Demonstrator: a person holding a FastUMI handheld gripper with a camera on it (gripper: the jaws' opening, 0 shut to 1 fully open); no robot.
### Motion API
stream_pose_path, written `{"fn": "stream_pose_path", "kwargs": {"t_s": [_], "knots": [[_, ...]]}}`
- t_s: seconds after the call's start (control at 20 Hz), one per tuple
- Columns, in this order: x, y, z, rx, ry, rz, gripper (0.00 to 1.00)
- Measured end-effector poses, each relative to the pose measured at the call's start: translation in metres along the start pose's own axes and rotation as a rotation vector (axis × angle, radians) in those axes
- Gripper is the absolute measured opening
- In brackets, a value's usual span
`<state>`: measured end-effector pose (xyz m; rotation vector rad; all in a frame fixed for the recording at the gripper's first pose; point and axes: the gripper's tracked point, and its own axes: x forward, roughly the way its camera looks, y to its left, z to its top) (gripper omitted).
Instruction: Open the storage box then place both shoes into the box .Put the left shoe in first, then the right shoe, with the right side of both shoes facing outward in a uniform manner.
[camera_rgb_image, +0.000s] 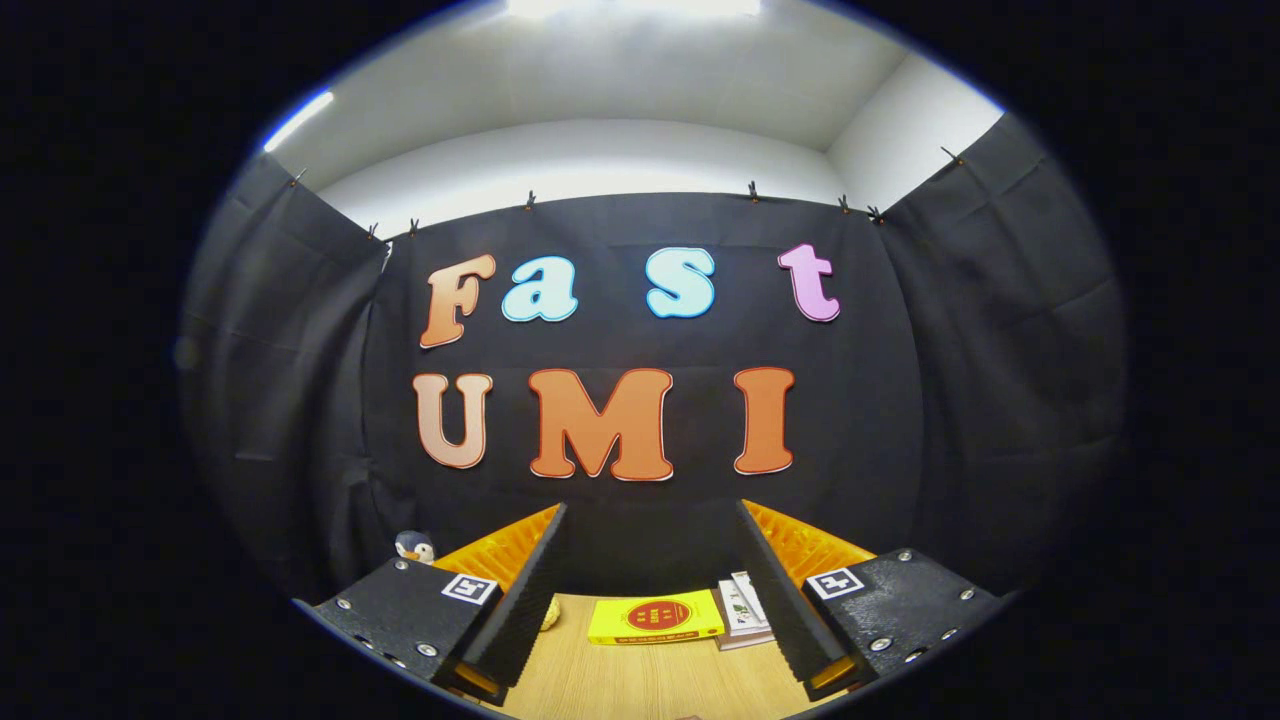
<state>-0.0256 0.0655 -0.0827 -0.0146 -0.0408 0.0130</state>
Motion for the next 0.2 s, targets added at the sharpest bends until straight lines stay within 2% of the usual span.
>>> {"fn": "stream_pose_path", "kwargs": {"t_s": [0.2], "knots": [[0.0055,0.0089,-0.0028,-0.001,0.004,0.018,0.96]]}}
